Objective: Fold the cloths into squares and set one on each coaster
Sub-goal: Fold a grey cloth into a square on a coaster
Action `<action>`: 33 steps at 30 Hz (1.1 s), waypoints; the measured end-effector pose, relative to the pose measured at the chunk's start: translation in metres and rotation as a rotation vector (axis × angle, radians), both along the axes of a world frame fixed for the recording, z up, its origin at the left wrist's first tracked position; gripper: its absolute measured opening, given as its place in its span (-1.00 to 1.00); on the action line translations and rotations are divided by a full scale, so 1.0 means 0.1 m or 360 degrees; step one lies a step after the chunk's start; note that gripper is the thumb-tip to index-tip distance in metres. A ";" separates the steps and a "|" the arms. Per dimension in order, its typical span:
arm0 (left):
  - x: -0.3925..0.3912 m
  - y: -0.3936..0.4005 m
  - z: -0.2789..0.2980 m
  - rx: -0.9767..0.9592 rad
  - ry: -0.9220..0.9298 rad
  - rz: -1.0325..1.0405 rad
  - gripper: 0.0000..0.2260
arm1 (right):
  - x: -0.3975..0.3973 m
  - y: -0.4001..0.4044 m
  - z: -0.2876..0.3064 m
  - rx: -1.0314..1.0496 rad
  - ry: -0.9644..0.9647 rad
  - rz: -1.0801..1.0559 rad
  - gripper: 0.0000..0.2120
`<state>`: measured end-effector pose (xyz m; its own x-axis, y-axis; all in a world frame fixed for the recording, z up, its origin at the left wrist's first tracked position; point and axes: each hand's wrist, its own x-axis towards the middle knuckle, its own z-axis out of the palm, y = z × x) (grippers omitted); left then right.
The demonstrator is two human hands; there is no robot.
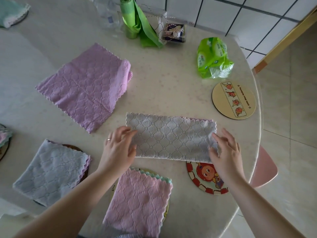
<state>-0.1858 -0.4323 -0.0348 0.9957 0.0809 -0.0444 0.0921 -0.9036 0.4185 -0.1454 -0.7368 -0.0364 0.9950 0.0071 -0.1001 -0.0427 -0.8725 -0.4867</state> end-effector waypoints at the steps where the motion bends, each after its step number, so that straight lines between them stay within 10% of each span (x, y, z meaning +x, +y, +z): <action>1: 0.05 -0.09 0.01 0.0025 -0.0062 -0.0131 -0.65 | 0.01 0.08 0.02 -0.0123 -0.0077 0.0083 -0.55; 6: 0.40 -0.55 -0.11 0.0188 -0.0008 -0.0672 -0.55 | 0.06 0.75 0.04 -0.0397 0.0109 0.0748 -0.42; 15: 0.50 -0.01 -0.28 0.0457 0.0153 -0.0661 -0.38 | 0.23 0.04 -0.13 -0.0744 0.0118 0.0836 -0.34; 23: 0.18 -0.52 -0.05 -0.0056 -0.0090 -0.0992 -0.88 | 0.71 0.72 0.03 -0.0137 -0.0085 0.0650 -0.71; 33: 0.13 -0.54 -0.16 -0.0147 -0.0030 -0.0734 -0.89 | 1.10 1.03 0.04 -0.0439 0.0199 0.0760 -0.83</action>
